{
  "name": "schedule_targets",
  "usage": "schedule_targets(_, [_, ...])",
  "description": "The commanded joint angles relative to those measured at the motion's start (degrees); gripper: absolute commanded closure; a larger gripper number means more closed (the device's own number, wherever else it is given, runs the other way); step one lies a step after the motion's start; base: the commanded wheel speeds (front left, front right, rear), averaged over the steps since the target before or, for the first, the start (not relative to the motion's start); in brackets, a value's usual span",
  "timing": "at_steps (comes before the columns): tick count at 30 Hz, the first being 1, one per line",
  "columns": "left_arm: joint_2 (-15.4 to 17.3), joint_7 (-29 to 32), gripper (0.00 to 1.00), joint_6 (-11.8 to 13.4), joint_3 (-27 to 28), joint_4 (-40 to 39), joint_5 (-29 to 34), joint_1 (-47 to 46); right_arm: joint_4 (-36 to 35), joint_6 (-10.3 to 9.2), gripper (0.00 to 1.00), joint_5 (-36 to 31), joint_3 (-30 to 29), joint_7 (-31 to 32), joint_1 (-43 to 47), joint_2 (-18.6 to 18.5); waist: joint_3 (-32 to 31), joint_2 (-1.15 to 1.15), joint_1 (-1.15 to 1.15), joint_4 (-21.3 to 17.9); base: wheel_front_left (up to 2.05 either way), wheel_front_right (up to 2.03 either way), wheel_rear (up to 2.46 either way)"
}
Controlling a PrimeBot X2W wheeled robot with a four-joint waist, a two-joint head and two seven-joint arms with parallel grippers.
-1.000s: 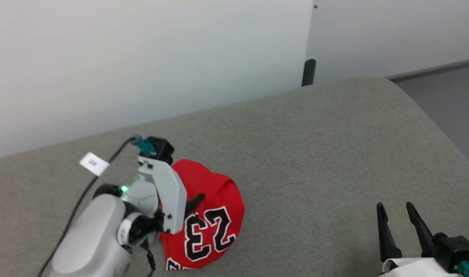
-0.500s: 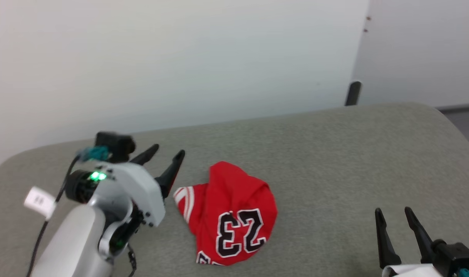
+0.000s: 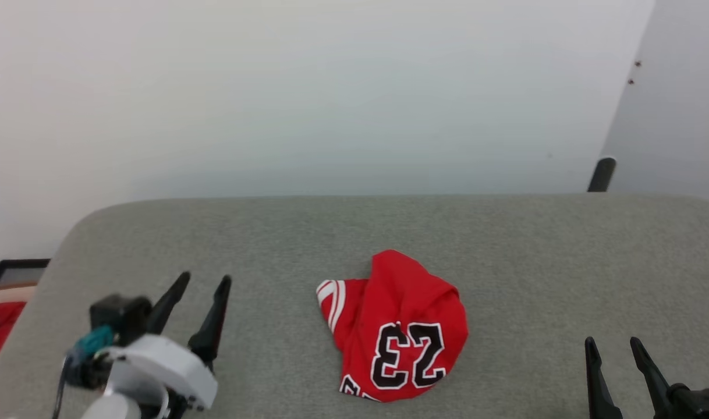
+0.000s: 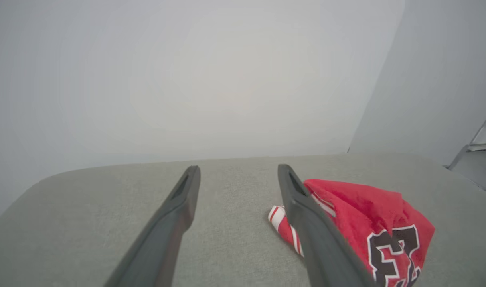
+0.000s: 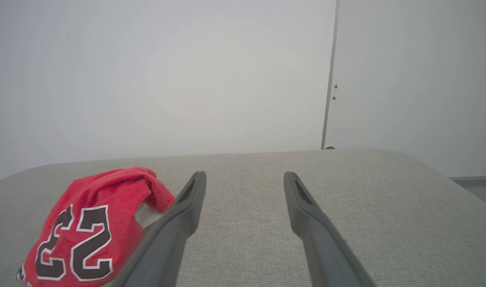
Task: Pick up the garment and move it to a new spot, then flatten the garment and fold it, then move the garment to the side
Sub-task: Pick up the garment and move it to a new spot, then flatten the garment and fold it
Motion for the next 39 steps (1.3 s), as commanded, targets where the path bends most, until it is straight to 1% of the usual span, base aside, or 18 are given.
schedule_targets(1, [-0.18,-1.17,0.00,0.44,0.51,0.55,-0.34,1.13,0.06,0.03,0.00,-0.43,-0.32,-0.21,0.51,0.06,-0.81,-0.01,0.00,1.55,0.00,0.00,0.00])
schedule_targets(3, [0.14,-2.86,0.00,0.77,0.79,1.88,0.19,2.48,0.30,0.03,0.00,-0.64,-0.65,-0.30,0.93,0.06,-0.96,-0.01,0.00,2.20,0.00,0.00,0.00])
schedule_targets(7, [0.06,-5.61,0.00,1.18,2.08,4.32,-0.64,4.30,0.62,0.03,0.00,-1.11,-1.27,-0.39,1.37,0.02,-1.38,-0.01,0.00,3.13,0.00,0.00,0.00])
schedule_targets(12, [0.17,-7.60,0.00,1.82,3.99,5.91,-1.23,6.29,0.60,0.03,0.00,-1.56,-2.49,-0.43,1.67,0.03,-1.67,-0.01,0.00,3.68,0.00,0.00,0.00])
schedule_targets(18, [0.25,-8.51,0.00,2.14,5.35,6.17,-1.76,8.00,0.53,0.03,0.00,-1.81,-2.92,-0.47,1.99,0.03,-1.67,-0.01,0.00,4.03,0.00,0.00,0.00])
schedule_targets(25, [0.26,-8.21,0.00,2.06,5.09,5.52,-2.04,8.04,0.50,0.03,0.00,-1.85,-2.50,-0.51,1.33,0.04,-1.29,-0.01,0.00,3.47,0.00,0.00,0.00])
schedule_targets(29, [0.42,-5.49,0.00,1.34,4.20,4.42,-2.89,6.30,0.28,0.03,0.00,-2.04,-2.53,-0.46,0.67,0.04,-0.53,-0.01,0.00,1.74,0.00,0.00,0.00])
schedule_targets(32, [0.80,-1.91,0.00,0.84,3.39,3.62,-3.98,4.35,0.19,0.03,0.00,-2.23,-2.47,-0.45,0.10,0.04,0.31,-0.01,0.00,-0.28,0.00,0.00,0.00])
schedule_targets(35, [1.54,3.28,0.00,0.34,2.45,3.20,-5.50,1.94,-0.09,0.03,0.00,-2.35,-1.86,-0.43,-0.54,0.03,1.51,-0.01,0.00,-2.97,0.00,0.00,0.00])
schedule_targets(36, [1.57,5.85,0.00,0.15,2.07,3.37,-6.76,1.19,-0.06,0.03,0.00,-2.20,-1.76,-0.43,-0.60,0.04,1.89,-0.01,0.00,-3.85,0.00,0.00,0.00])
schedule_targets(38, [2.88,10.34,0.00,-0.13,1.50,3.49,-7.80,-0.83,-0.17,0.03,0.00,-1.67,-1.43,-0.44,-1.02,0.02,2.78,-0.01,0.00,-5.78,0.00,0.00,0.00])
schedule_targets(39, [2.99,12.48,0.00,-0.18,1.60,3.62,-9.10,-1.88,-0.24,0.03,0.00,-1.51,-1.25,-0.45,-1.30,0.03,3.25,-0.01,0.00,-6.71,0.00,0.00,0.00])
